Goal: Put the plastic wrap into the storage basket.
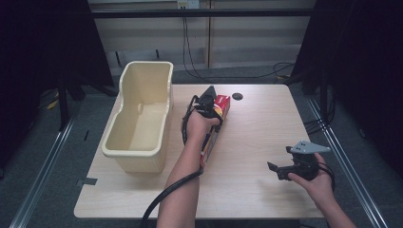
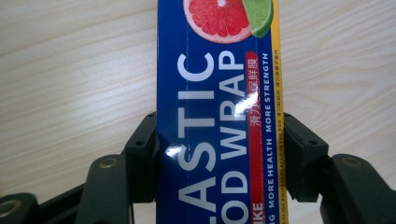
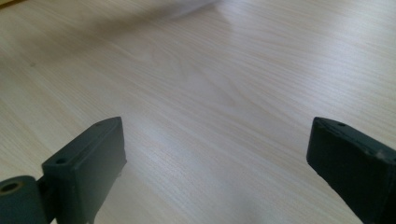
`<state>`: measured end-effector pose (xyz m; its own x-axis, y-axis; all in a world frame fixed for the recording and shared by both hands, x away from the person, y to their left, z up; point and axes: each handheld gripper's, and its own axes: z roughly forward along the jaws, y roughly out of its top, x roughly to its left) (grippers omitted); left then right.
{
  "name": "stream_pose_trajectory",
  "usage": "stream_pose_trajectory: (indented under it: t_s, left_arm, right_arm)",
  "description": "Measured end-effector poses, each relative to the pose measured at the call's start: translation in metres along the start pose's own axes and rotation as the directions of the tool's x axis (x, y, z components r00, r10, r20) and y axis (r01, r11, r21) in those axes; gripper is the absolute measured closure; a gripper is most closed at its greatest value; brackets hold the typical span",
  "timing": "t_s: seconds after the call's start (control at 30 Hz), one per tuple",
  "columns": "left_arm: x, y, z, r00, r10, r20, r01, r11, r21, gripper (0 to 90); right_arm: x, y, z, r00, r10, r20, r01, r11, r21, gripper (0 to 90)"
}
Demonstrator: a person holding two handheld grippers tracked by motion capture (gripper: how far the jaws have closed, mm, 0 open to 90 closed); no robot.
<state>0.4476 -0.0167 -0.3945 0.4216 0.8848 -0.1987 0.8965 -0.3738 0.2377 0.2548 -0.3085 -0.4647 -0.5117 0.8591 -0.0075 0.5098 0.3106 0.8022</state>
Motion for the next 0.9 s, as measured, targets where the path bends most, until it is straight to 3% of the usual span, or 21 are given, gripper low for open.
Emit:
stream_pose_trajectory:
  t_s: [0.13,0.23,0.37,0.57,0.63,0.83,0.87,0.9]
  left_arm:
    - [-0.001,0.002,-0.015,1.0000,-0.006,-0.001,0.006,1.0000,-0.005,41.0]
    - [0.000,0.003,-0.026,0.9999,0.011,0.003,-0.011,0.9999,-0.010,41.0]
    - [0.003,0.004,-0.040,0.9998,-0.003,0.022,0.003,0.9999,-0.013,41.0]
    - [0.006,0.005,-0.058,1.0000,0.005,0.002,-0.005,1.0000,-0.007,41.0]
    - [0.006,0.006,-0.064,0.9999,-0.013,0.005,0.013,0.9998,-0.014,41.0]
    - [0.009,0.007,-0.082,0.9998,-0.017,0.007,0.017,0.9996,-0.023,41.0]
    - [0.008,0.006,-0.085,0.9994,-0.033,0.009,0.033,0.9990,-0.028,41.0]
    - [0.010,0.007,-0.088,0.9999,-0.008,0.011,0.008,0.9997,-0.024,41.0]
  right_arm:
    - [0.001,0.000,0.001,1.0000,0.002,-0.002,-0.002,1.000,0.004,4.1]
    - [0.001,0.000,0.001,1.0000,-0.003,-0.007,0.003,1.000,0.004,3.7]
    - [0.002,0.000,0.002,0.9999,-0.005,-0.015,0.006,1.000,0.004,2.6]
    - [0.001,0.000,0.002,0.9996,-0.014,-0.024,0.014,1.000,-0.003,2.4]
    - [0.001,0.000,0.002,0.9995,-0.009,-0.031,0.009,1.000,0.001,2.3]
    - [0.001,-0.002,0.005,0.9989,-0.003,-0.047,0.005,0.999,0.034,2.3]
    - [0.001,-0.002,0.005,0.9988,-0.004,-0.048,0.006,0.999,0.033,2.3]
    - [0.001,-0.002,0.004,0.9987,-0.007,-0.050,0.008,0.999,0.031,2.3]
